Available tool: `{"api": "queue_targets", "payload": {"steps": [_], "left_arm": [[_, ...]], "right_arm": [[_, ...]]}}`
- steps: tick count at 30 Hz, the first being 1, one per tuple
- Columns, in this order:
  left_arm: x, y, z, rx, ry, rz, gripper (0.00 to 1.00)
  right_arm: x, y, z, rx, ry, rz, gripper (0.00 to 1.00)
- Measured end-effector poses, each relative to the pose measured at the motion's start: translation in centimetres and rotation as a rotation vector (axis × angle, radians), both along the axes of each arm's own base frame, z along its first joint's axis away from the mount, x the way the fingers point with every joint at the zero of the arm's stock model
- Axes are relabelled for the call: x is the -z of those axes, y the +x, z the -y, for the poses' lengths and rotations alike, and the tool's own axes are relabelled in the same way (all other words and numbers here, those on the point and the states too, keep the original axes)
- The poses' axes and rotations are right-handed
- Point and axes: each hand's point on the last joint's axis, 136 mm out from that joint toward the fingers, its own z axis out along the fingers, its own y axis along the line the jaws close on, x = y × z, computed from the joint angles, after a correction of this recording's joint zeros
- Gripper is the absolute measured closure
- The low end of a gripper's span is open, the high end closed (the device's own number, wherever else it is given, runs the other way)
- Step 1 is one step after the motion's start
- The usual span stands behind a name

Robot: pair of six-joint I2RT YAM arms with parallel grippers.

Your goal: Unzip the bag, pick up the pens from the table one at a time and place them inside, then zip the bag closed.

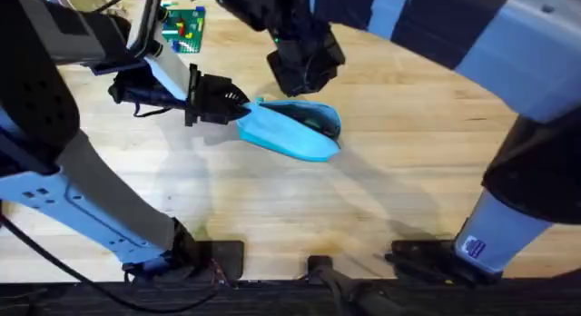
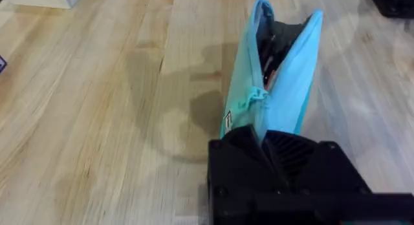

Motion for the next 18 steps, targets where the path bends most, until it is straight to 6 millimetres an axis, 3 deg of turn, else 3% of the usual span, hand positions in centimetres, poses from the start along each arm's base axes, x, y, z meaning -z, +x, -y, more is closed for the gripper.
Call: {"api": "queue_targets", "payload": {"steps": [10,18], "left_arm": [[0.0,0.0,0.0,0.000,0.000,0.000,0.959],[0.0,0.0,0.0,0.000,0.000,0.000,0.959]], "right_arm": [[0.0,1.4,4.0,0.094,-0.039,-0.036,0.969],[0.0,1.9,5.1,0.123,-0.041,-0.039,0.969]]}}
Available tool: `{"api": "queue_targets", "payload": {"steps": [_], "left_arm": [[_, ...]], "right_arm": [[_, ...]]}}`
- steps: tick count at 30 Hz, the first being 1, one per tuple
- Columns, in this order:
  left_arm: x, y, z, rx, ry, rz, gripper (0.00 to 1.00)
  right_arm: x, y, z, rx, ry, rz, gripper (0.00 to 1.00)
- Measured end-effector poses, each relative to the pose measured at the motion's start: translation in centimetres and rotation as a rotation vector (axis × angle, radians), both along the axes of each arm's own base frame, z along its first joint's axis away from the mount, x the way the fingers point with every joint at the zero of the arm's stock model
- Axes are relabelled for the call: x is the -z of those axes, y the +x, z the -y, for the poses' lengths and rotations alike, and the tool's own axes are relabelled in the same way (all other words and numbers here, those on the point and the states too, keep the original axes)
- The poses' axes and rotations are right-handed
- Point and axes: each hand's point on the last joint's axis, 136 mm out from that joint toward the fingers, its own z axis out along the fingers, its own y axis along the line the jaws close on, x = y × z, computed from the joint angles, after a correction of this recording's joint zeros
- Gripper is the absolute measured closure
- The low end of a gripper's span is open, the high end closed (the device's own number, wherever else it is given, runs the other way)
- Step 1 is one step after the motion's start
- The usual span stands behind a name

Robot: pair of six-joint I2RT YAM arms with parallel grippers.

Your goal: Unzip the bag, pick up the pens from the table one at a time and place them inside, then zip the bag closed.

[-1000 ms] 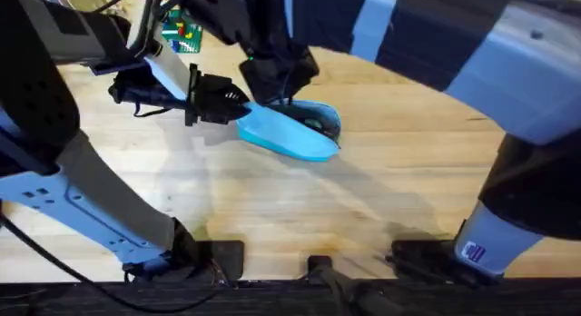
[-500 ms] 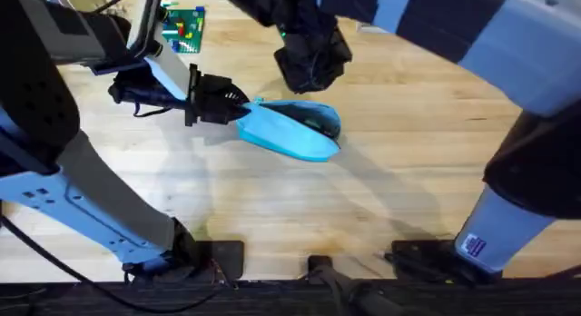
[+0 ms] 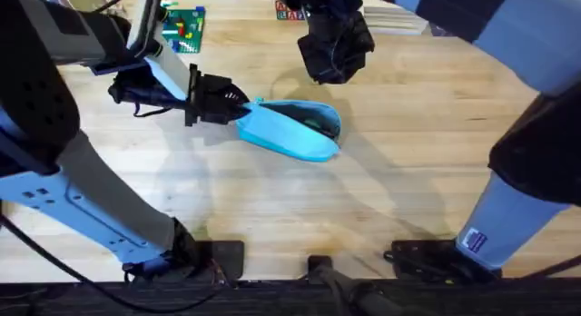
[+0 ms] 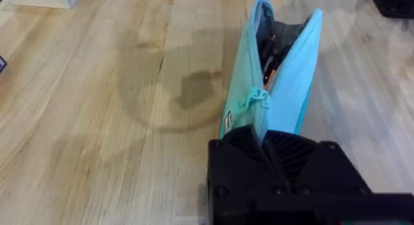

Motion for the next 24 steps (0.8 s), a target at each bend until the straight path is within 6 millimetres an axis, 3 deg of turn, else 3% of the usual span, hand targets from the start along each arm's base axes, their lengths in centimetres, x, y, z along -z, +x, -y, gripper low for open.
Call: {"api": "queue_targets", "payload": {"steps": [24], "left_arm": [[0.00,0.00,0.00,0.000,0.000,0.000,0.959]], "right_arm": [[-0.41,-0.09,0.12,0.006,0.007,0.007,0.970]]}}
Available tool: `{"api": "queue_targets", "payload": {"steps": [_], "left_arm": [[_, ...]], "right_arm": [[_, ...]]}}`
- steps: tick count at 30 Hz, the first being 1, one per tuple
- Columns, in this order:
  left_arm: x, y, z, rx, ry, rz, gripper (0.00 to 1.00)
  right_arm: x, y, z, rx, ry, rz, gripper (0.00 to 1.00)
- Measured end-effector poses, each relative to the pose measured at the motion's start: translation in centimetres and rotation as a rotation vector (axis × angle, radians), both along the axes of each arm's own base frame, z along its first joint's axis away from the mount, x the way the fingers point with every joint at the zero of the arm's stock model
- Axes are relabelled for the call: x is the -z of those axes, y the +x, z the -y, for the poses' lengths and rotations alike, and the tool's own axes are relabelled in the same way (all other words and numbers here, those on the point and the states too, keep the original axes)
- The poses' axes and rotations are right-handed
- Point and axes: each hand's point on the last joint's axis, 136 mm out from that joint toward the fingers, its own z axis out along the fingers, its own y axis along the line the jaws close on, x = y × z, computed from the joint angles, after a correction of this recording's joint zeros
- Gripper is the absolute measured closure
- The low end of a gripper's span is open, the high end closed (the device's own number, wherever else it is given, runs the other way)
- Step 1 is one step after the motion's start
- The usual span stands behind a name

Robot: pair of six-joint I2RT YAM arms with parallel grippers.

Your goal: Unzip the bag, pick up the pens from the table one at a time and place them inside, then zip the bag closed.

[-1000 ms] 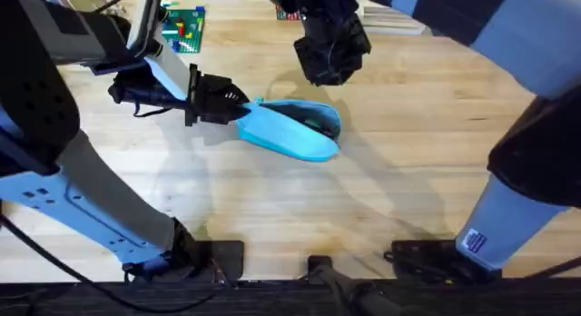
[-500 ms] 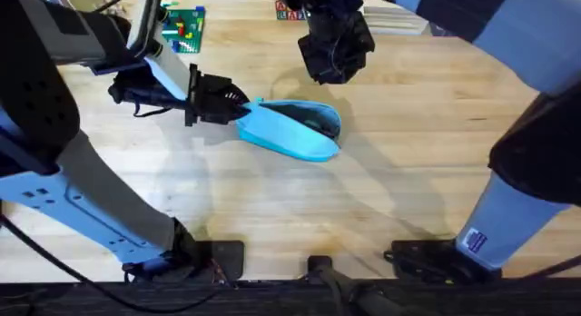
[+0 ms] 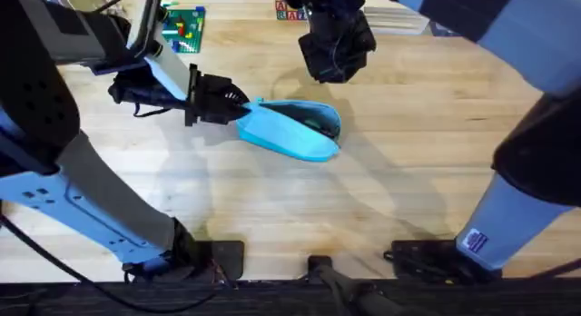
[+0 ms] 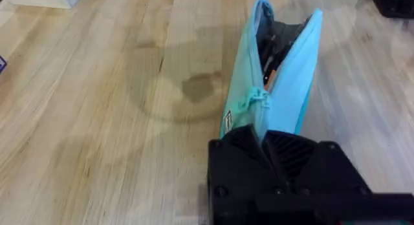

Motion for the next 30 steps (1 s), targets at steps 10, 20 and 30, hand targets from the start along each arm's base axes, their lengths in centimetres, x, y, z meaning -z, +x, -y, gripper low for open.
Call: {"api": "queue_targets", "payload": {"steps": [10,20,30], "left_arm": [[0.0,0.0,0.0,0.000,0.000,0.000,0.958],[0.0,0.0,0.0,0.000,0.000,0.000,0.958],[0.0,0.0,0.0,0.000,0.000,0.000,0.958]], "right_arm": [[-6.7,-1.2,1.0,0.017,0.126,0.146,0.969],[-10.6,-3.5,1.0,-0.012,0.197,0.219,0.374],[-13.4,-6.1,2.2,0.031,0.233,0.286,0.007]]}}
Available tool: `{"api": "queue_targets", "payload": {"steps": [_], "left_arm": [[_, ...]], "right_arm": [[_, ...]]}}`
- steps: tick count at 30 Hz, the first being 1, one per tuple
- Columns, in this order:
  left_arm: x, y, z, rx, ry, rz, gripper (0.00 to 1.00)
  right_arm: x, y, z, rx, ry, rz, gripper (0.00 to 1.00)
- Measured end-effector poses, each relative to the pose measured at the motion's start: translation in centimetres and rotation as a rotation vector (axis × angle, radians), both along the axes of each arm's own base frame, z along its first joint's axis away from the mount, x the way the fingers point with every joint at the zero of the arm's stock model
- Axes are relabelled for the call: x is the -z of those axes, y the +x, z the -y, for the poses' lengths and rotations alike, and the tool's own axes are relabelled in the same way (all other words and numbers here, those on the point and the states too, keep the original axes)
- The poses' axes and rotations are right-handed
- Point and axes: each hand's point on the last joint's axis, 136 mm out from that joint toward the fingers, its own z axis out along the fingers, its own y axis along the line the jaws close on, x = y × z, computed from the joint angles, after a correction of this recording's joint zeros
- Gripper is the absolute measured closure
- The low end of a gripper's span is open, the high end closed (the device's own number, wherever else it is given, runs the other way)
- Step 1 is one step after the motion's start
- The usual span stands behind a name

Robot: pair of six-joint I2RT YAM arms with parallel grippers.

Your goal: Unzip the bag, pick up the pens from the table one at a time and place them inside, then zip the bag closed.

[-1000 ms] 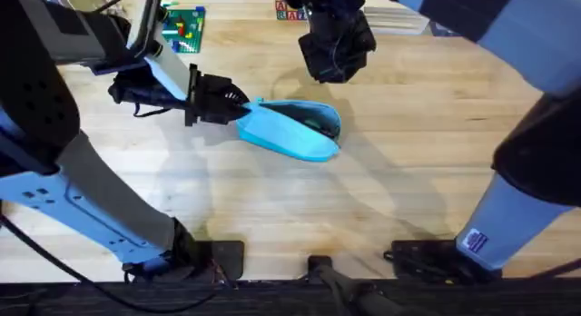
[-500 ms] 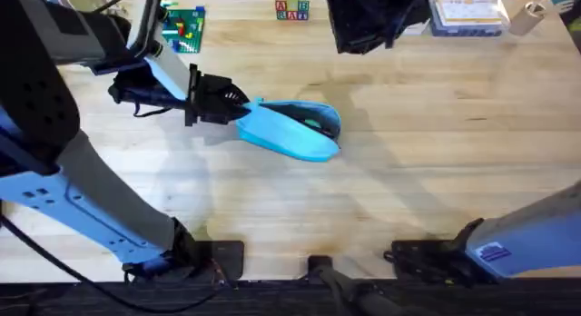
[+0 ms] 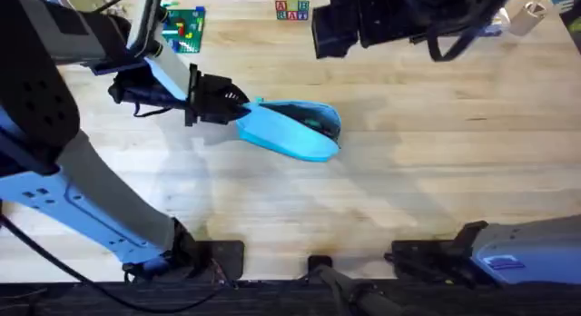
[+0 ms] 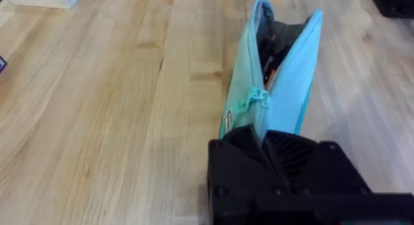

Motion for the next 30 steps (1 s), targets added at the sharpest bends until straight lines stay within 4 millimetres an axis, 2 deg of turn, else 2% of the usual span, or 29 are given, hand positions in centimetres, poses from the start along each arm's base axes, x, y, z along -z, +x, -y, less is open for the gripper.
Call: {"api": "queue_targets", "payload": {"steps": [4,13,22,27,30], "left_arm": [[0.0,0.0,0.0,0.000,0.000,0.000,0.958],[0.0,0.0,0.0,0.000,0.000,0.000,0.958],[0.0,0.0,0.0,0.000,0.000,0.000,0.958],[0.0,0.0,0.0,0.000,0.000,0.000,0.958],[0.0,0.0,0.0,0.000,0.000,0.000,0.958]], "right_arm": [[-0.1,-0.3,-0.7,-0.001,0.053,0.049,0.007],[2.3,-0.1,-3.8,-0.052,0.187,0.050,0.006],[1.4,0.5,-6.3,-0.108,0.294,0.070,0.004],[0.8,1.0,-7.2,-0.118,0.334,0.096,0.005],[1.1,1.1,-7.4,-0.119,0.332,0.088,0.005]]}}
